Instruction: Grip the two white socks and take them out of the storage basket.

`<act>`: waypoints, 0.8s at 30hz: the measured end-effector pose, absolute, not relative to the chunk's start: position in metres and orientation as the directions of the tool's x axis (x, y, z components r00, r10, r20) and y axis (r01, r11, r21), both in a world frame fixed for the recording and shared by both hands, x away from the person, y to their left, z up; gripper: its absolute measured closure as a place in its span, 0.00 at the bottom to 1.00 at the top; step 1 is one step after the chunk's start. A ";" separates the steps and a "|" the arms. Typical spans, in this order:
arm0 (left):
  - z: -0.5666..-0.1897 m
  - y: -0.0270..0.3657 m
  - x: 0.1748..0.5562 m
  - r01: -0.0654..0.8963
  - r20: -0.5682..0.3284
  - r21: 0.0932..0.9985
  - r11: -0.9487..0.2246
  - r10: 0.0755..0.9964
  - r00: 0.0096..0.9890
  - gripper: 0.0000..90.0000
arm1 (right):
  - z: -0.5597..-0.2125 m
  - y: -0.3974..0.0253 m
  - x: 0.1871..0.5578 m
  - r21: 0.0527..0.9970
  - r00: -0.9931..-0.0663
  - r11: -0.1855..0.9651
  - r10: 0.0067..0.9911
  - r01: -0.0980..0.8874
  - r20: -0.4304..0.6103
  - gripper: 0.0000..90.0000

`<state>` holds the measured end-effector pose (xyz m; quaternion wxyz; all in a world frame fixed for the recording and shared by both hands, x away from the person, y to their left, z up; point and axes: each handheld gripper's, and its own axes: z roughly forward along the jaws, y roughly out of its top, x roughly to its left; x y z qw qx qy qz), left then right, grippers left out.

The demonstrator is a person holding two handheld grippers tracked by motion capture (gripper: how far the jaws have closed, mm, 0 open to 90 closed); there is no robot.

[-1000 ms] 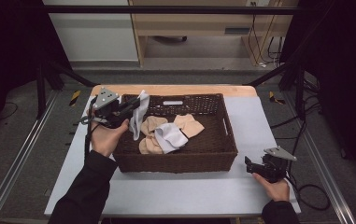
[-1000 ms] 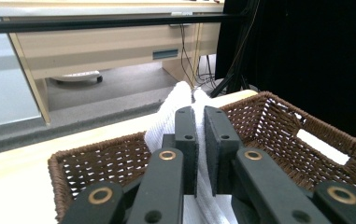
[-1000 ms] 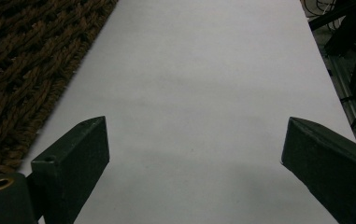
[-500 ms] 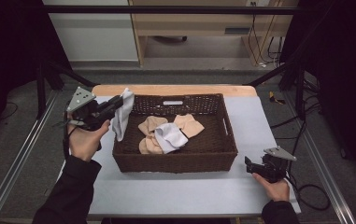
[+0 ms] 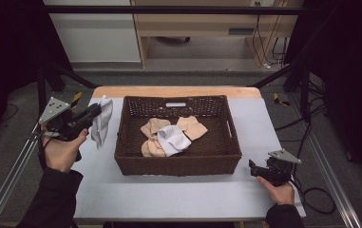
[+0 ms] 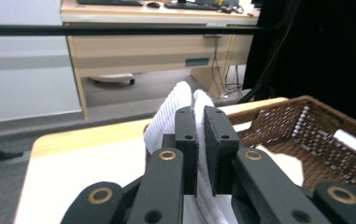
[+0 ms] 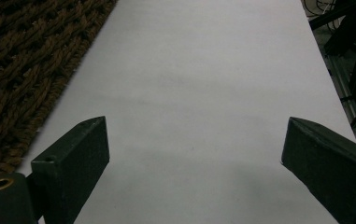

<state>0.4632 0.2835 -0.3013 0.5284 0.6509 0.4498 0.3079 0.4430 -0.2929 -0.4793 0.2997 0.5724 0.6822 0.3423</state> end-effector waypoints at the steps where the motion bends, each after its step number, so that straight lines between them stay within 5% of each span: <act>1: -0.305 0.286 0.463 0.267 -0.079 0.963 -0.034 0.913 0.401 0.93 | -0.479 -0.293 0.443 0.810 -0.165 0.110 0.986 0.576 -0.016 0.09; 24: -0.412 0.319 0.466 0.490 -0.107 0.870 -0.064 0.944 0.312 0.93 | -0.480 -0.292 0.443 0.805 -0.170 0.116 0.985 0.581 -0.019 0.09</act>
